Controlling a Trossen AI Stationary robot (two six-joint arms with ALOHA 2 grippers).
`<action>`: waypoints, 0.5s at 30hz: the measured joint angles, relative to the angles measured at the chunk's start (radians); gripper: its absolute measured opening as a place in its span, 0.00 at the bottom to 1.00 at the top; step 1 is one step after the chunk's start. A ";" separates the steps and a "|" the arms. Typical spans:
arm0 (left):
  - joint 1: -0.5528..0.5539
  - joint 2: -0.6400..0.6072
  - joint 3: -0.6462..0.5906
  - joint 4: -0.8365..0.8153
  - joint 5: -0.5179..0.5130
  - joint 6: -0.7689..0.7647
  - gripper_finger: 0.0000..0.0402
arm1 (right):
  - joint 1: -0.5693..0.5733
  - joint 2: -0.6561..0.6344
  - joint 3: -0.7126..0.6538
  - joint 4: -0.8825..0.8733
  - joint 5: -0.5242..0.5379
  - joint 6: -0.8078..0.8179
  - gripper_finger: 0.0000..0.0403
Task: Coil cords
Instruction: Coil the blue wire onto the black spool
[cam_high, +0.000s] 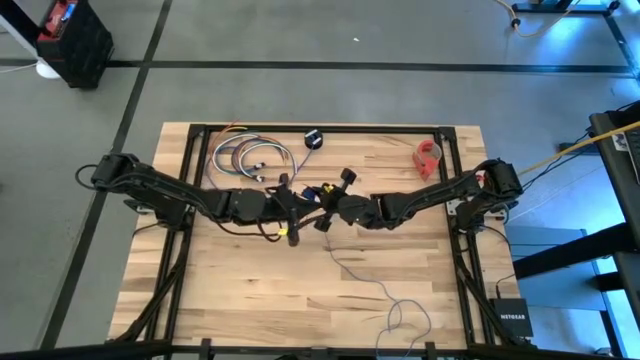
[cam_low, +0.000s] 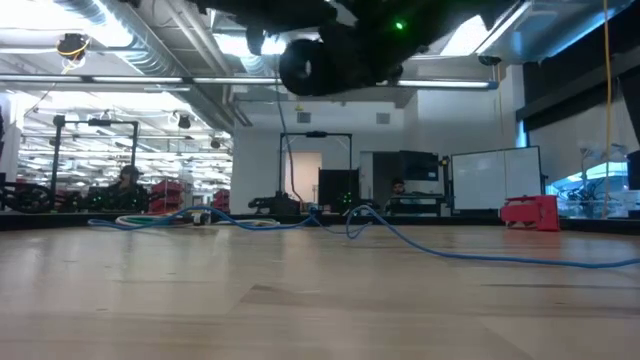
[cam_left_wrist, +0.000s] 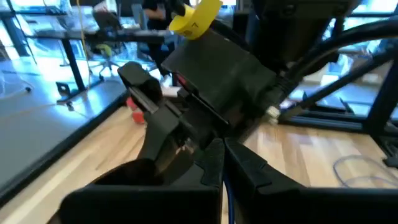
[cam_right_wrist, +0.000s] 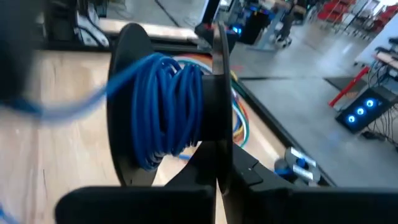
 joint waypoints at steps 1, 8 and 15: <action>0.000 0.008 0.000 0.023 0.000 0.009 0.00 | 0.000 0.001 0.008 0.009 0.000 -0.005 0.01; -0.001 0.019 0.001 0.055 0.000 0.048 0.00 | 0.002 -0.019 0.066 0.032 0.000 -0.094 0.01; -0.014 0.017 0.004 0.077 -0.001 0.072 0.00 | 0.002 -0.079 0.079 0.031 -0.035 -0.111 0.01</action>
